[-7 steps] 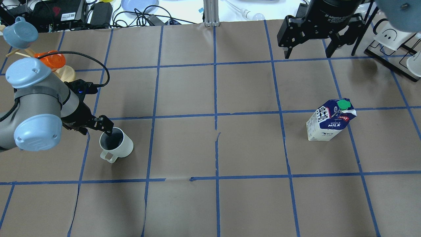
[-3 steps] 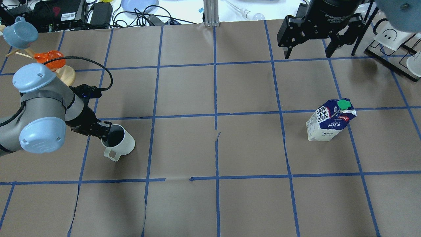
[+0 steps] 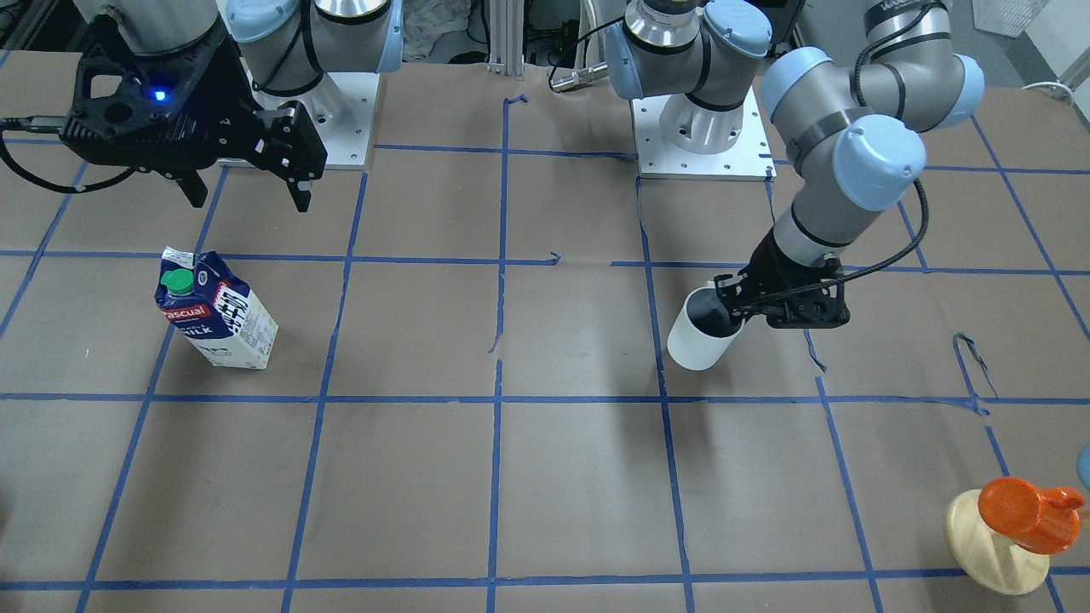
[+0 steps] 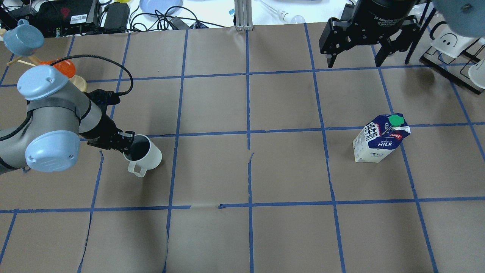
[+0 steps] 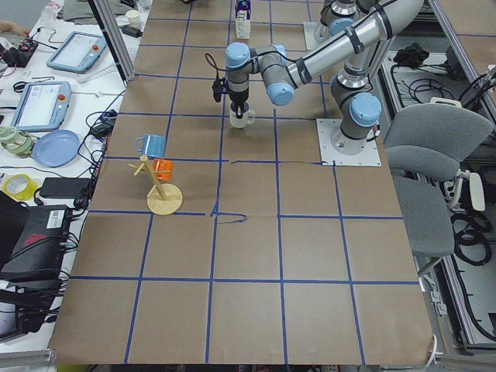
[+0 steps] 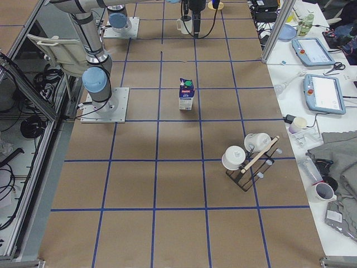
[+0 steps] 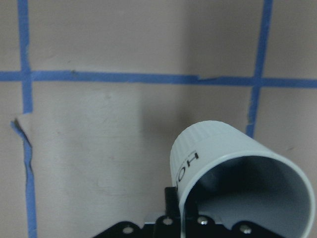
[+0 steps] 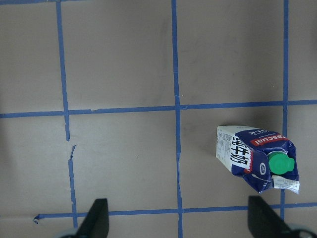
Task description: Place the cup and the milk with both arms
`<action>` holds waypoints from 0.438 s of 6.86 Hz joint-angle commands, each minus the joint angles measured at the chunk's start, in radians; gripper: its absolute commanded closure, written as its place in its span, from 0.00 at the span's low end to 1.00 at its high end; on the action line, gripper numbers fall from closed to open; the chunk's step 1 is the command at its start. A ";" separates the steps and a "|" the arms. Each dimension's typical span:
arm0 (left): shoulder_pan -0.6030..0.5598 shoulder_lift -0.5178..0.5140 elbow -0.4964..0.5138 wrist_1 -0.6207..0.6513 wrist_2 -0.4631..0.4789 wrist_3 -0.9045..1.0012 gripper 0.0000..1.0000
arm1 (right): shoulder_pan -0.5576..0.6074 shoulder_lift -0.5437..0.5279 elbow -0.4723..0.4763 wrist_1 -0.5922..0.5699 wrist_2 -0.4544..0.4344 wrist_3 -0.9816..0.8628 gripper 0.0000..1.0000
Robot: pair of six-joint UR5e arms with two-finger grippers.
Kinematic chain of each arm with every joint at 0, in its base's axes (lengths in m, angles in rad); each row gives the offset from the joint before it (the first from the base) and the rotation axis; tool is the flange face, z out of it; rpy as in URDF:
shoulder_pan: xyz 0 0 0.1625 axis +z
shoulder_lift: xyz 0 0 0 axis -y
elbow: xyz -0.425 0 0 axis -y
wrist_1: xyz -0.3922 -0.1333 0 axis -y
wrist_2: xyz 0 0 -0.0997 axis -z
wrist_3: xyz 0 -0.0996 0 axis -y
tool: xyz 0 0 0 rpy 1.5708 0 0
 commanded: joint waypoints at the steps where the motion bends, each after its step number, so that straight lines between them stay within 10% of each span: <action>1: -0.262 -0.034 0.041 0.010 -0.011 -0.347 1.00 | -0.001 0.000 0.001 -0.001 0.001 0.000 0.00; 3: -0.429 -0.072 0.037 0.045 -0.007 -0.480 1.00 | -0.001 0.000 0.001 -0.001 0.001 -0.006 0.00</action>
